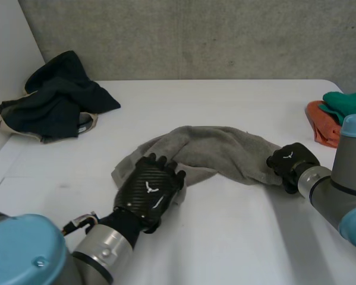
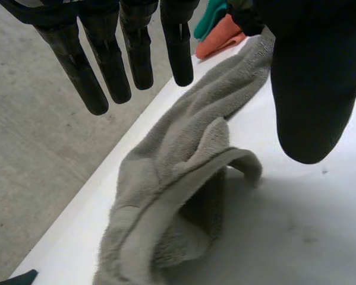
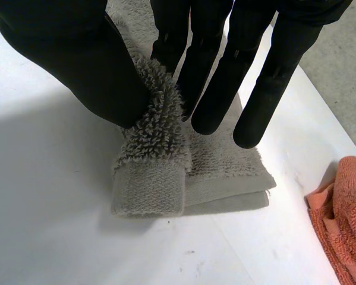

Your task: Fold the laundry.

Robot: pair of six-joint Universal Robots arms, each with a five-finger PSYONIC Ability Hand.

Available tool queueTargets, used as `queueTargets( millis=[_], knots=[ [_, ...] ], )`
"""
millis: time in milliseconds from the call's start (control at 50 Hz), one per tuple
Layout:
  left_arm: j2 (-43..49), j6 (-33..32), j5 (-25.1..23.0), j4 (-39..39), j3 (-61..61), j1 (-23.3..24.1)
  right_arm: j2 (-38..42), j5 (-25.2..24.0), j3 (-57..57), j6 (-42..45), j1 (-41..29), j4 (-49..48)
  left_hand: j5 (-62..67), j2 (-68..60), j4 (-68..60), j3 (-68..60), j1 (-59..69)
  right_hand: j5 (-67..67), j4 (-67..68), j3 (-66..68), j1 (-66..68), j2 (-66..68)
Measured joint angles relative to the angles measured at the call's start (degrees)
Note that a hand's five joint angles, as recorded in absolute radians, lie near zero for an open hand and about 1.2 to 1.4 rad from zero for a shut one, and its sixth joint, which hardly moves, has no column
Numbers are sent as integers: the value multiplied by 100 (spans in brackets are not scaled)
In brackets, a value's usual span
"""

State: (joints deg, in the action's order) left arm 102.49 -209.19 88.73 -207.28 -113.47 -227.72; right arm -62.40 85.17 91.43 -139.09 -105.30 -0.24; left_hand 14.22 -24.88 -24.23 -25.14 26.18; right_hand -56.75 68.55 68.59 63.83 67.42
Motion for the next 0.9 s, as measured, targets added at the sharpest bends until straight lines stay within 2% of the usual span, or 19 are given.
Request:
queueTargets(
  millis=[140,240,280,300,320,340,360,380,500,620,740,840,900],
  knots=[
    [1209,-274,888,-171,750,467,0,0,84,-4,0,-17,242,-155,-222,-139,22,0,0,0,0,0],
    [1942,-641,1215,-358,1236,603,0,0,126,-8,0,-29,758,-664,-754,-640,579,0,0,0,0,0],
    [2110,-733,1251,-451,1355,605,0,1,133,-11,2,-37,1232,-1232,-1241,-1127,1140,0,0,0,0,0],
    [2201,-785,1259,-535,1430,595,0,3,136,-13,3,-43,1792,-1735,-1815,-1704,1819,3,0,0,0,0],
    [2261,-822,1260,-617,1488,581,0,3,138,-15,5,-50,2885,-2963,-2922,-2810,3028,0,0,0,0,0],
    [2298,-845,1256,-687,1524,568,0,4,140,-17,6,-55,3561,-3518,-3592,-3469,3685,0,0,0,0,0],
    [2321,-864,1253,-764,1554,551,-2,4,141,-17,7,-59,4130,-4141,-4223,-4084,4018,0,0,0,0,0],
    [2315,-877,1246,-850,1575,533,-6,7,143,-16,8,-62,4163,-4251,-4327,-4185,4018,0,0,0,0,0],
    [1607,-845,1218,-1159,1424,427,-202,41,88,48,15,41,4164,-4351,-4436,-4298,4018,0,0,0,0,0],
    [107,-734,1213,-1215,942,180,-783,45,-281,251,52,551,4164,-4355,-4436,-4299,4018,0,0,0,0,0],
    [-1269,-426,1231,-1072,601,-35,-1232,33,-1120,356,92,1111,4164,-4366,-4437,-4320,4018,0,0,0,0,0],
    [-1809,-109,1234,-795,538,-68,-1203,25,-1890,333,96,1168,4164,-4368,-4438,-4320,4018,0,0,0,0,0],
    [-1982,91,1235,-579,538,-64,-798,36,-2446,279,87,964,4164,-4368,-4439,-4320,4018,0,0,0,0,0]
  ],
)
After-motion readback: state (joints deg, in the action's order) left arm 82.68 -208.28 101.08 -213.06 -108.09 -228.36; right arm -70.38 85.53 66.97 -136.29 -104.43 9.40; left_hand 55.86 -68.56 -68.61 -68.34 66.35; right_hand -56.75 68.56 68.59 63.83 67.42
